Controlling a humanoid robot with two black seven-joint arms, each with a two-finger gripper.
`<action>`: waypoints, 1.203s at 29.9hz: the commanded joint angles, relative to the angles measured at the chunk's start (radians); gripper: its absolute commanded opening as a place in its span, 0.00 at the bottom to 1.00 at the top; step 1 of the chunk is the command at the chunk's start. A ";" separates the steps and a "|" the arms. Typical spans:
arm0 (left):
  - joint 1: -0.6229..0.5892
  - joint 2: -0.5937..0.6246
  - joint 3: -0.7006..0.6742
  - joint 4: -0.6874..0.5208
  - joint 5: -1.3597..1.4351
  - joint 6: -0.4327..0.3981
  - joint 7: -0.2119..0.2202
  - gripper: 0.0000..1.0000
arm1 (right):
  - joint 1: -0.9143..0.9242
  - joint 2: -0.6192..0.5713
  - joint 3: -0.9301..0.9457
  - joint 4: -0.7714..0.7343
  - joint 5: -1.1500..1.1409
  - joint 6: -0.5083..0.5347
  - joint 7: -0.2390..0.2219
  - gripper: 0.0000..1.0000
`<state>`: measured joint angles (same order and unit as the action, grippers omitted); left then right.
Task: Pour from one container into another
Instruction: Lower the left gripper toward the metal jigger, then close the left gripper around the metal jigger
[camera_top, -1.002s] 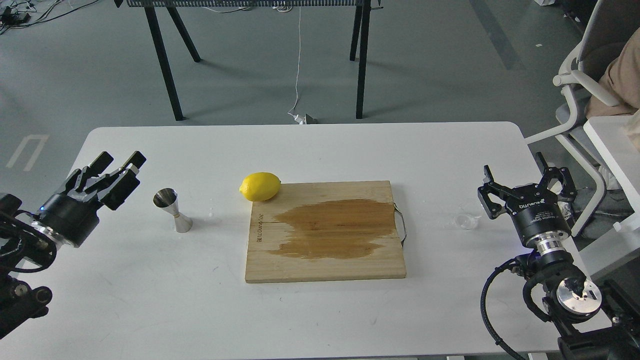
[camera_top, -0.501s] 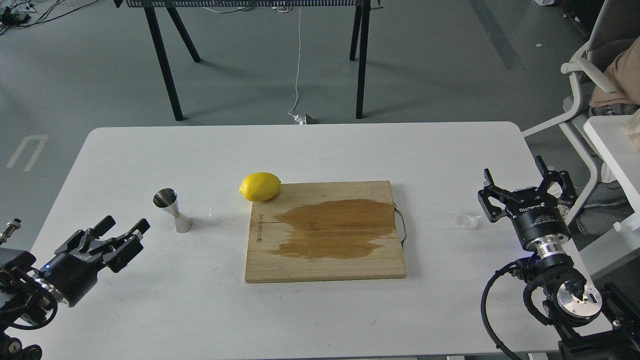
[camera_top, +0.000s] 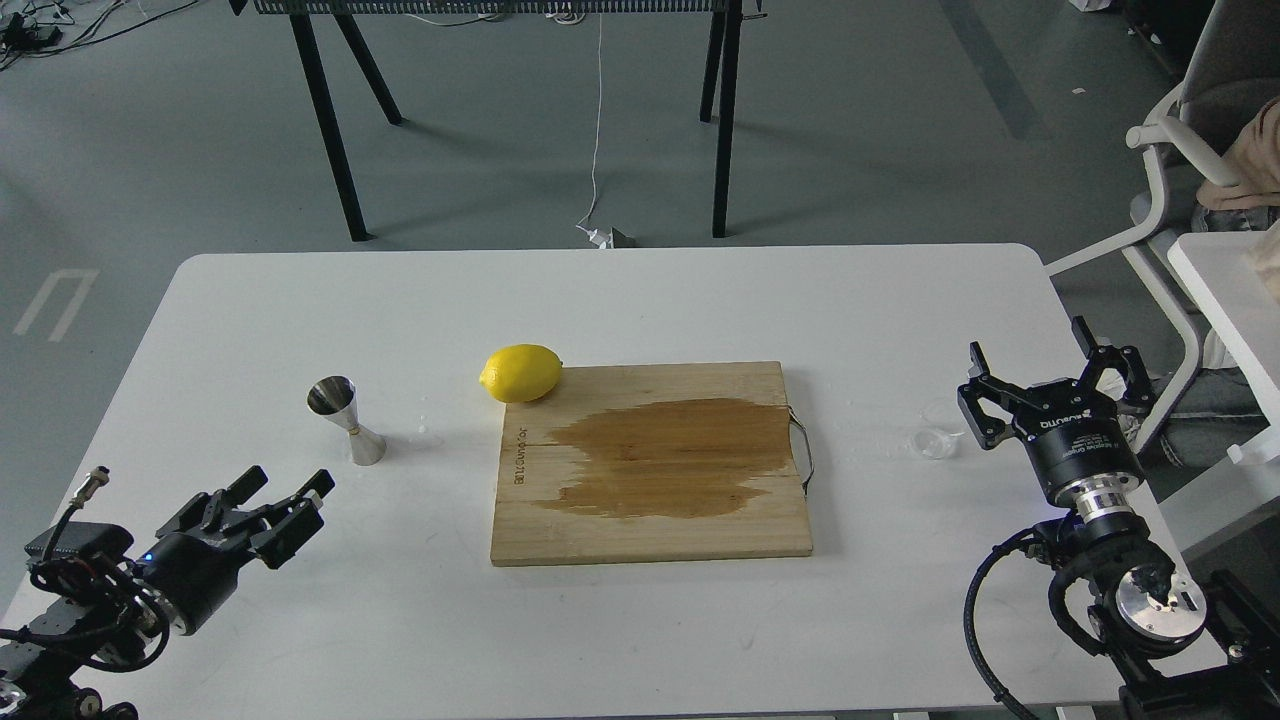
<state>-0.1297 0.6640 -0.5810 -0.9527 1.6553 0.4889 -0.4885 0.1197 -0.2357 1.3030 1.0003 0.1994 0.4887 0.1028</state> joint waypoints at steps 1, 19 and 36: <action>-0.030 -0.009 0.015 0.002 -0.002 0.000 0.000 0.99 | 0.000 0.001 -0.001 0.000 0.000 0.000 0.000 0.99; -0.157 -0.104 0.090 0.146 -0.002 0.000 0.000 0.98 | -0.002 0.001 -0.001 0.000 0.000 0.000 0.002 0.99; -0.231 -0.178 0.105 0.250 -0.002 0.000 0.000 0.97 | -0.003 -0.001 0.001 -0.002 0.000 0.000 0.002 0.99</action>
<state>-0.3494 0.4955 -0.4759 -0.7180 1.6533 0.4887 -0.4887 0.1166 -0.2362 1.3040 0.9995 0.1995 0.4887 0.1043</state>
